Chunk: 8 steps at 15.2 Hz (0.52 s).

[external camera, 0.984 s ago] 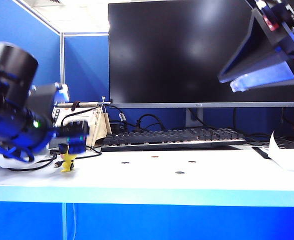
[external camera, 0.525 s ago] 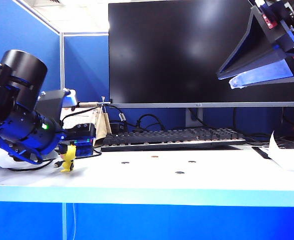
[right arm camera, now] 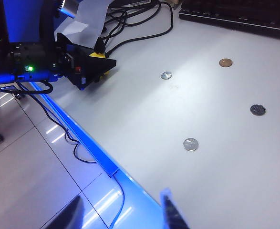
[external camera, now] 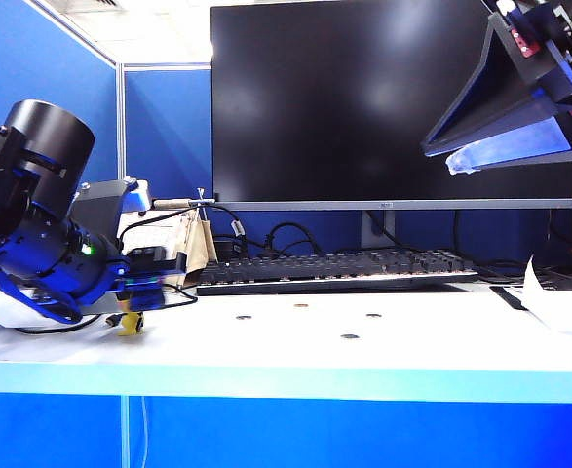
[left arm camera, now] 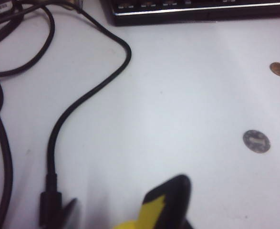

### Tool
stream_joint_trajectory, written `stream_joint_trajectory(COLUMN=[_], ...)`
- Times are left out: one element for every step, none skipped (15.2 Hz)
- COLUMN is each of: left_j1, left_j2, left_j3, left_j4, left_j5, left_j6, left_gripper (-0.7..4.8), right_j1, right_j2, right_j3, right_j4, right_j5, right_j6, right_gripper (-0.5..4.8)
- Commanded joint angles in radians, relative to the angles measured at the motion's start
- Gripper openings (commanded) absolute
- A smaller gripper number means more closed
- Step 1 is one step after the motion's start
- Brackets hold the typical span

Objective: Pick up the doll and place it on the similarly colored coin.

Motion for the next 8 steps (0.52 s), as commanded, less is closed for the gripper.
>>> stream_joint_trajectory(left_j1=[0.0,0.0,0.0,0.0,0.0,0.0,0.0,0.0], left_j2=[0.0,0.0,0.0,0.0,0.0,0.0,0.0,0.0], left_j3=[0.004,0.004,0.004,0.004,0.004,0.004,0.004,0.004], left_j4=[0.007,0.007,0.006,0.005,0.005,0.005,0.005,0.005], left_j5=[0.004,0.004,0.004,0.004,0.004,0.004,0.003,0.004], left_j6=[0.0,0.0,0.0,0.0,0.0,0.0,0.0,0.0], left_gripper=[1.41,0.97,0.77,0.64,0.4,0.11,-0.05,-0.05], right_j1=[0.002,0.002,0.002,0.002,0.002,0.002,0.002,0.002], right_j2=[-0.002,-0.002,-0.002,-0.002,-0.002,-0.002,-0.002,-0.002], right_j3=[0.001,0.001,0.001,0.001,0.001,0.001,0.001,-0.001], right_j4=[0.015,0.016,0.016,0.015,0.015,0.014,0.01,0.009], right_j5=[-0.002,-0.002,-0.002,-0.002,-0.002,-0.002,-0.002,-0.002], right_j6=[-0.003,-0.003,-0.003,-0.002,-0.002,-0.002,-0.002,-0.002], right_gripper=[2.12,2.12,2.12,2.12,2.12,2.12,2.12,2.12])
